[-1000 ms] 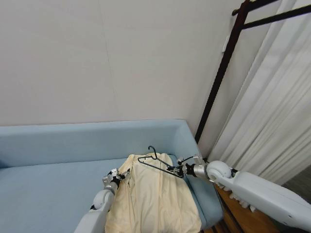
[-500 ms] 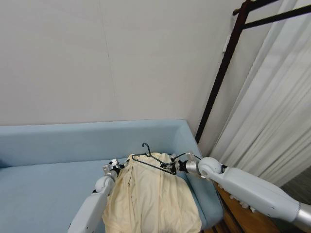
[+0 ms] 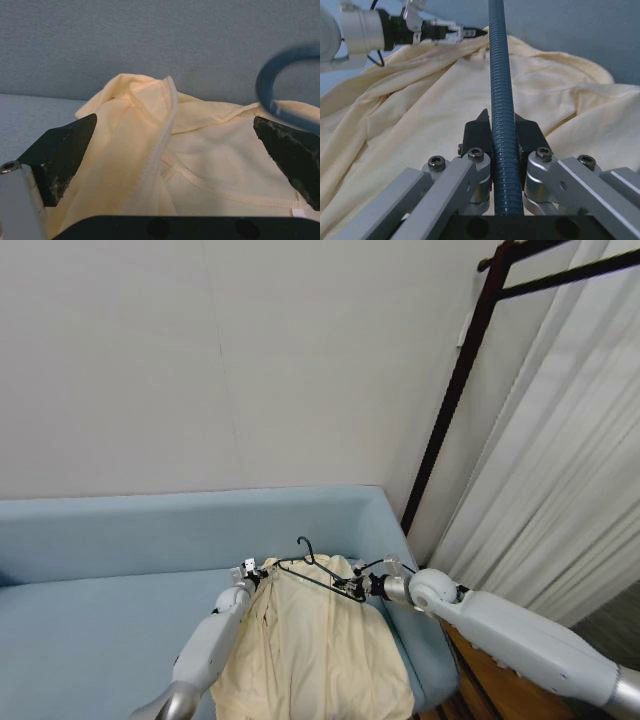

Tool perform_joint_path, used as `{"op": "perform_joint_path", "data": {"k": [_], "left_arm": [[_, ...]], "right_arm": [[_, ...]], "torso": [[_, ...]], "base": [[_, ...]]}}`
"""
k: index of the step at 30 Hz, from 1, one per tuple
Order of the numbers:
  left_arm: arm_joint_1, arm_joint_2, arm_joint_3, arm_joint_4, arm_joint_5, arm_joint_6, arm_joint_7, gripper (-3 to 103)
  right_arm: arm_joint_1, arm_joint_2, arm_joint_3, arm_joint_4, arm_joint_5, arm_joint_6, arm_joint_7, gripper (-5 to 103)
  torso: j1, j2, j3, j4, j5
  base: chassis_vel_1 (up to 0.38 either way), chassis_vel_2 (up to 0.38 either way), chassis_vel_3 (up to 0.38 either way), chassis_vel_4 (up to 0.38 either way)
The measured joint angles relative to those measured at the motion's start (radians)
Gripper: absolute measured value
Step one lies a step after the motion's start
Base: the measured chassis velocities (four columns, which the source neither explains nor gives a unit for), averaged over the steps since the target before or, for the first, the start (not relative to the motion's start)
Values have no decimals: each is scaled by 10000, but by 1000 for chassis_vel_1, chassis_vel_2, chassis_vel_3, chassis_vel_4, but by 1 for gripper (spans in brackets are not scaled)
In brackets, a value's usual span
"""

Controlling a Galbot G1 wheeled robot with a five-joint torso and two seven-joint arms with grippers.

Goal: Pick up the clothes from the sofa and hang them on the clothes hanger.

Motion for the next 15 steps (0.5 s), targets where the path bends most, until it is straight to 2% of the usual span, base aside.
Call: {"op": "perform_joint_path", "data": {"k": [5, 15], "left_arm": [[-283, -228, 240, 664, 136, -29, -65, 103], [-405, -297, 417, 1020, 192, -167, -118, 68]], "right_arm": [[391, -60, -10, -115, 171, 2, 36, 8], [465, -164, -98, -190, 220, 0, 131, 8]], "torso": [[0, 0, 0, 1, -2], [0, 0, 0, 0, -1]], "base": [[0, 0, 0, 0], [0, 0, 0, 0]]}}
